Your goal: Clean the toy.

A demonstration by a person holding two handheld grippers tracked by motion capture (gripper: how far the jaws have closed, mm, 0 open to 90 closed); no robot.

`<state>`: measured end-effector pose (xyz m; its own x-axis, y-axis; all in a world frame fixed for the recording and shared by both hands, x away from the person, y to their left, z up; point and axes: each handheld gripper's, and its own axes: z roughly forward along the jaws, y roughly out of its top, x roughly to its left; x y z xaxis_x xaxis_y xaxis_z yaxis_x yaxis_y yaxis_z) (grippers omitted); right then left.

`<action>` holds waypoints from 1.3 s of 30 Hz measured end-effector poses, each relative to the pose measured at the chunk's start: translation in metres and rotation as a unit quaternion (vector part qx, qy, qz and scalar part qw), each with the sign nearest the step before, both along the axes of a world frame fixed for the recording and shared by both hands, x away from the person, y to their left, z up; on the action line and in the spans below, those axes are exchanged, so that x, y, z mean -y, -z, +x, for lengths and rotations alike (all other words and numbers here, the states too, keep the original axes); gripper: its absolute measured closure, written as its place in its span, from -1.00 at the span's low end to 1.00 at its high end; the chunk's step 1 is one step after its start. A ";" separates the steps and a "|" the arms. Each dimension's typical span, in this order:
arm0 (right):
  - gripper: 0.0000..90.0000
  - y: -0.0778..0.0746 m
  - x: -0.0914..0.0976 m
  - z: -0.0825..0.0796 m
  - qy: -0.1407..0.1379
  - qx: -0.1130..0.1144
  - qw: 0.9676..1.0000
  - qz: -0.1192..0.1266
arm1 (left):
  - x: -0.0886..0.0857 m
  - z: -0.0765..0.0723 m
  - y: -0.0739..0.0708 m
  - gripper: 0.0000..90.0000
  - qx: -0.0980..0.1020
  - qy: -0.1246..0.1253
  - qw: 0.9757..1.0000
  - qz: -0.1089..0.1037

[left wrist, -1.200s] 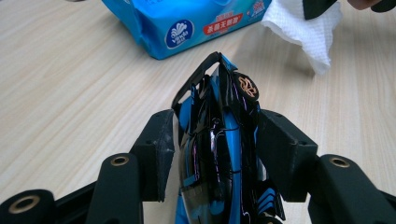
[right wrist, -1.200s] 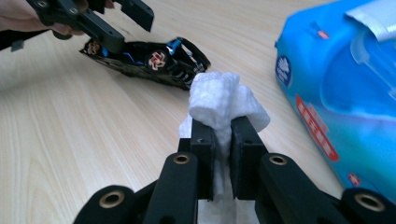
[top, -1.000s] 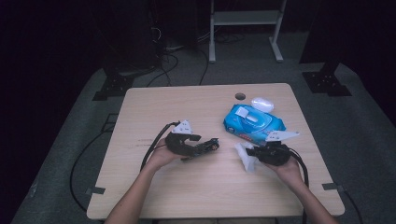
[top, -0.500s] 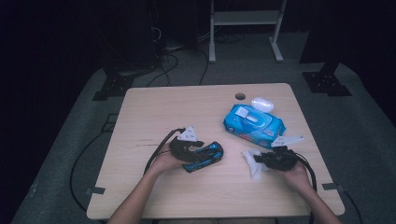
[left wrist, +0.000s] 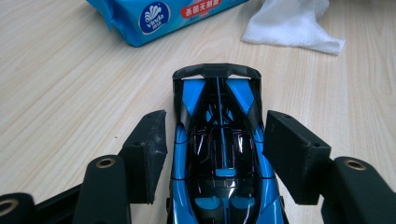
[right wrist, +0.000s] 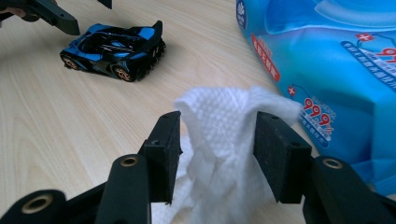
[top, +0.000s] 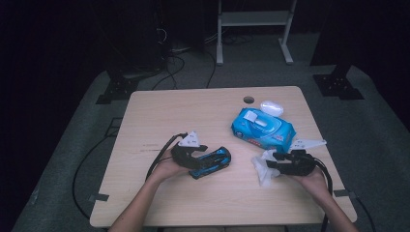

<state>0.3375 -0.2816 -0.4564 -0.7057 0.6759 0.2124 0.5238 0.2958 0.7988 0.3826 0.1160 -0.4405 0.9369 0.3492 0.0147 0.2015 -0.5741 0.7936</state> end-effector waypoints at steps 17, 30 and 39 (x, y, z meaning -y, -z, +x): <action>-0.01 -0.010 0.017 -0.011 -0.006 0.012 1.000 0.020 | -0.021 -0.004 -0.005 -0.31 0.010 -0.023 1.000 -0.014; -0.06 -0.013 0.028 -0.017 0.002 0.020 1.000 0.024 | -0.042 -0.009 -0.006 -0.38 0.014 -0.049 0.998 -0.020; -0.09 -0.010 0.031 -0.021 0.009 0.020 0.999 0.029 | -0.058 -0.017 -0.002 -0.41 0.011 -0.063 0.998 -0.020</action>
